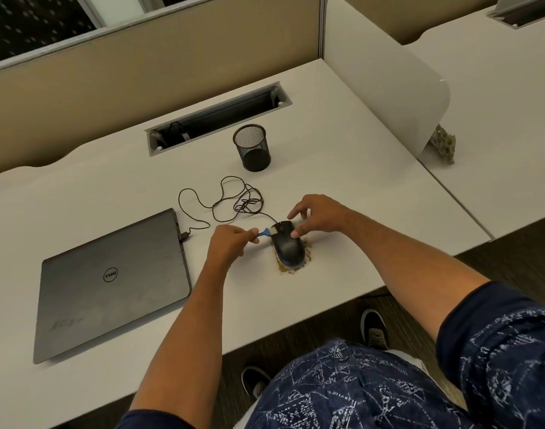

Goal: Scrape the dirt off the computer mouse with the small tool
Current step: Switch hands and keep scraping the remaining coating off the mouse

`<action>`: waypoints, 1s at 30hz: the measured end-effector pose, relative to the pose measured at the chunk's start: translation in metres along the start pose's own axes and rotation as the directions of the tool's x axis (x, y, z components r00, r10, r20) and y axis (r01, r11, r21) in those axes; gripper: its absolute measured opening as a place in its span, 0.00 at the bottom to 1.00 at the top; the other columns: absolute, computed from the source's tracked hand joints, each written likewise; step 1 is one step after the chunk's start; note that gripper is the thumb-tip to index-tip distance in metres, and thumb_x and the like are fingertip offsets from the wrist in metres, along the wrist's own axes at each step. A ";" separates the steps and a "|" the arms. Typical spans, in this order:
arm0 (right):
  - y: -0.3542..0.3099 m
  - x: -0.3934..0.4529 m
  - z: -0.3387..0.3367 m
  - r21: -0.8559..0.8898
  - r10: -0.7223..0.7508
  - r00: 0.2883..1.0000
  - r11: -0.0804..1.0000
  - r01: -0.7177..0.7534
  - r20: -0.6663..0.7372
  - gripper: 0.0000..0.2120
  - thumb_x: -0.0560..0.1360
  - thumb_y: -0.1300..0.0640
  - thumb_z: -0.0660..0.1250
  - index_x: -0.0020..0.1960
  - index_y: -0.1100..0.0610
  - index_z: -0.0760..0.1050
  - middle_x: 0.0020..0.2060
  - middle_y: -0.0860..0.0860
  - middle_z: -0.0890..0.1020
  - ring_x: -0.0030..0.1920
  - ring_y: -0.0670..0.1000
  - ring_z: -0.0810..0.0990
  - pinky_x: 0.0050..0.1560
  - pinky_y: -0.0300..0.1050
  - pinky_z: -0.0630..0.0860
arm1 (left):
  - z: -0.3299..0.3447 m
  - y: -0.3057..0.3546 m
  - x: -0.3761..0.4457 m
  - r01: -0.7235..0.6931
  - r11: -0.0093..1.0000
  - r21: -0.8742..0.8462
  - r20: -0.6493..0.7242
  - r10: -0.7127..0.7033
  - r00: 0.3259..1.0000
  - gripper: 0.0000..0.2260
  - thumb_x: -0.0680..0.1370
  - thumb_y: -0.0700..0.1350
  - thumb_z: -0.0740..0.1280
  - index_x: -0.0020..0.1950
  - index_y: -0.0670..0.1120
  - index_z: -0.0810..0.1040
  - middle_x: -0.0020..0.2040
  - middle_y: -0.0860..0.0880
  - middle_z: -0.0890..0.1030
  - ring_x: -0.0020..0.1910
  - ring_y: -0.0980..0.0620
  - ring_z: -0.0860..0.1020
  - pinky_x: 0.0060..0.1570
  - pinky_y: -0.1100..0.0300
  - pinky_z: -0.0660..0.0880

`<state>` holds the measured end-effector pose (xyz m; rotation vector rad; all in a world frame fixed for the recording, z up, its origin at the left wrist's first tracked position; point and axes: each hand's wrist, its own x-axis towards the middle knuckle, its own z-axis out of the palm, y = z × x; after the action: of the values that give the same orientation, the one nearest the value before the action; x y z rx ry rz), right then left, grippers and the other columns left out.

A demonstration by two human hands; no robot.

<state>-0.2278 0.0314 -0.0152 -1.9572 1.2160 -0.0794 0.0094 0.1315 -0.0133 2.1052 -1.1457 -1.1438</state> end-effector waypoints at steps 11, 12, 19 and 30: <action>0.001 -0.004 0.001 0.022 0.002 1.000 1.000 -0.002 -0.006 0.26 0.64 0.44 0.82 0.59 0.48 0.82 0.49 0.48 0.78 0.51 0.50 0.76 0.53 0.48 0.75 | 0.009 -0.001 -0.005 -0.012 0.986 0.169 -0.123 0.033 0.992 0.14 0.79 0.54 0.70 0.43 0.47 0.87 0.36 0.48 0.82 0.35 0.51 0.76 0.40 0.56 0.74; 0.001 -0.004 0.001 0.031 -0.001 1.000 1.000 0.002 -0.010 0.25 0.64 0.45 0.82 0.59 0.49 0.82 0.49 0.48 0.78 0.51 0.50 0.76 0.53 0.49 0.76 | 0.009 -0.002 -0.005 0.015 0.979 0.203 -0.165 0.019 0.986 0.14 0.79 0.55 0.70 0.42 0.46 0.87 0.36 0.48 0.82 0.35 0.51 0.76 0.39 0.57 0.73; 0.003 -0.003 0.002 0.039 -0.004 1.000 0.999 0.004 -0.016 0.25 0.63 0.45 0.82 0.58 0.48 0.83 0.48 0.48 0.78 0.49 0.50 0.77 0.51 0.48 0.75 | 0.010 0.001 -0.005 -0.050 0.998 0.034 -0.212 0.056 0.976 0.11 0.80 0.51 0.70 0.43 0.48 0.87 0.35 0.53 0.81 0.36 0.56 0.76 0.35 0.63 0.68; -0.007 -0.002 0.004 0.036 -0.173 0.972 0.983 0.181 -0.161 0.17 0.73 0.42 0.73 0.58 0.48 0.84 0.48 0.46 0.80 0.46 0.44 0.76 0.45 0.40 0.70 | 0.020 0.016 -0.011 -0.081 0.944 -0.320 0.026 0.094 0.995 0.08 0.81 0.49 0.69 0.47 0.49 0.86 0.35 0.56 0.85 0.37 0.57 0.79 0.38 0.65 0.75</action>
<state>-0.2223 0.0368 -0.0126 -2.0417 1.1235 -0.3595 -0.0182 0.1317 -0.0076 1.7754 -0.9859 -1.2427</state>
